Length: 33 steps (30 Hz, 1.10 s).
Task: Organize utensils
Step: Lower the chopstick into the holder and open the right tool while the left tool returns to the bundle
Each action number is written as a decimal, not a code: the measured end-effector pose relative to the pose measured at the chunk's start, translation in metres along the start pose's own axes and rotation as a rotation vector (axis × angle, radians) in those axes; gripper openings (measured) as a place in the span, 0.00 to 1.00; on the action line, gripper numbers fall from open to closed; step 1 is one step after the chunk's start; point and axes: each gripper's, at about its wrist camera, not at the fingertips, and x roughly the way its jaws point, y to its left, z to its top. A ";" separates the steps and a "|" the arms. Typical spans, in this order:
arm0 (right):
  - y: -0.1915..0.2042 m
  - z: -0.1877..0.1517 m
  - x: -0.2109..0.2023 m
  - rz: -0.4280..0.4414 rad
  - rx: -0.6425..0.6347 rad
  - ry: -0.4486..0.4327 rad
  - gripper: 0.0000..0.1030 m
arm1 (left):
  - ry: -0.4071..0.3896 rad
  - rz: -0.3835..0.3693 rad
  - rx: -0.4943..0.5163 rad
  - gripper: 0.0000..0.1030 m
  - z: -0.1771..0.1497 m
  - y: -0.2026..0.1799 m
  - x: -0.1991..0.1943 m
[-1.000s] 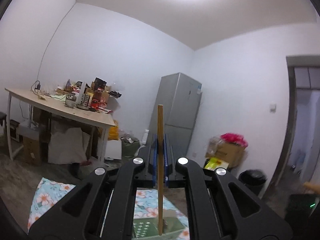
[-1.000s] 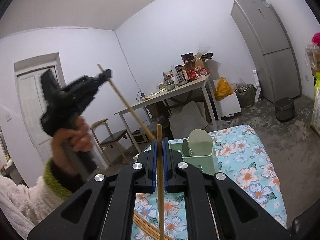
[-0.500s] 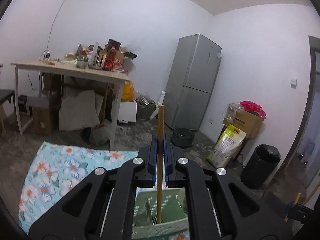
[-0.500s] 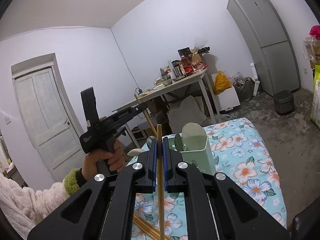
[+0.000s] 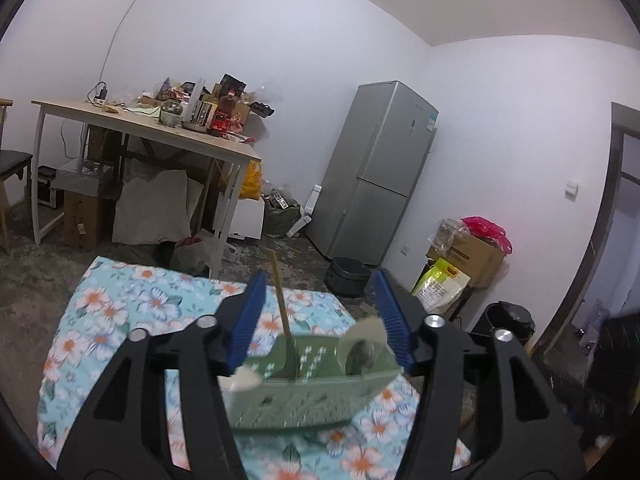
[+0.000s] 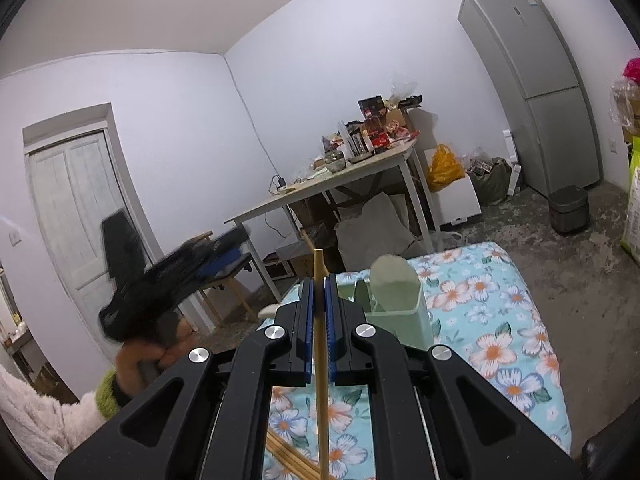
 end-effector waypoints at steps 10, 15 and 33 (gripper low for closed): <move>0.012 0.049 0.025 0.038 -0.076 -0.040 0.06 | 0.154 0.037 -0.003 0.79 -0.076 0.024 -0.053; 0.034 0.091 0.033 0.043 -0.163 -0.128 0.06 | 0.242 0.066 -0.007 0.81 -0.110 0.037 -0.061; 0.044 0.130 0.151 -0.081 -0.201 -0.131 0.06 | 0.338 -0.006 0.036 0.85 -0.160 0.021 -0.052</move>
